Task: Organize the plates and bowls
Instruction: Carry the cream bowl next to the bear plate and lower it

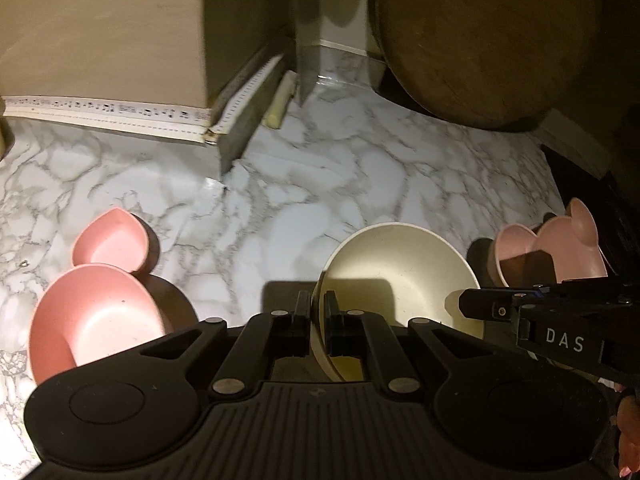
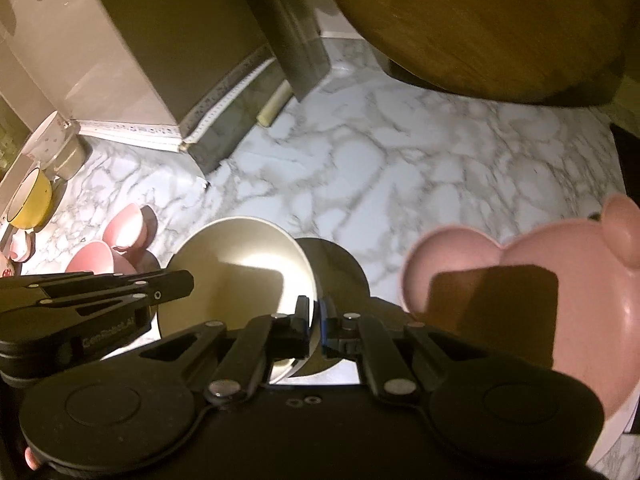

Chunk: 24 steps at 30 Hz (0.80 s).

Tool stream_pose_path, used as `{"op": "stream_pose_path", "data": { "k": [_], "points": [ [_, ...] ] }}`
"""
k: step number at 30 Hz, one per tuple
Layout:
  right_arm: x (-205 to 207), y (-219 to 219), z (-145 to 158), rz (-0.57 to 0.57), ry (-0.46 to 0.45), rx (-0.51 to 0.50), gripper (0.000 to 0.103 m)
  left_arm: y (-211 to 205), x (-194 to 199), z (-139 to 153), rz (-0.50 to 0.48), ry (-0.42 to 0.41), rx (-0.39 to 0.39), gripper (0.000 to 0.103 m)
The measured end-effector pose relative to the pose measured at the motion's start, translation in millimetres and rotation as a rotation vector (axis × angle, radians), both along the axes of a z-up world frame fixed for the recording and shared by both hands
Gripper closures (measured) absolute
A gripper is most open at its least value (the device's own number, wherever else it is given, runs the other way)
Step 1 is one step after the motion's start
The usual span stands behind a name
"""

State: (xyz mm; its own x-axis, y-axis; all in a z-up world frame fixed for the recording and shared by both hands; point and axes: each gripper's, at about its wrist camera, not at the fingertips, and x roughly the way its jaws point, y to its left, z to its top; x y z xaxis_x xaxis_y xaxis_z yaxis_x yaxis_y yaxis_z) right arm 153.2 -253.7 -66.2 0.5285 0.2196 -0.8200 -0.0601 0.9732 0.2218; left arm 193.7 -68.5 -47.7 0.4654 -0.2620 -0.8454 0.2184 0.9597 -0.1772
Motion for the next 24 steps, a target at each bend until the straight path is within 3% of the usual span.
{"op": "stream_pose_path", "data": {
  "k": [20, 24],
  "points": [
    [-5, -8, -13, -0.033, 0.034, -0.01, 0.099, -12, 0, -18, -0.023, 0.035, 0.007, 0.098],
    [-6, -8, -13, -0.031, 0.034, -0.006, 0.093, -10, 1, -18, -0.028, 0.044, -0.009, 0.097]
  ]
}}
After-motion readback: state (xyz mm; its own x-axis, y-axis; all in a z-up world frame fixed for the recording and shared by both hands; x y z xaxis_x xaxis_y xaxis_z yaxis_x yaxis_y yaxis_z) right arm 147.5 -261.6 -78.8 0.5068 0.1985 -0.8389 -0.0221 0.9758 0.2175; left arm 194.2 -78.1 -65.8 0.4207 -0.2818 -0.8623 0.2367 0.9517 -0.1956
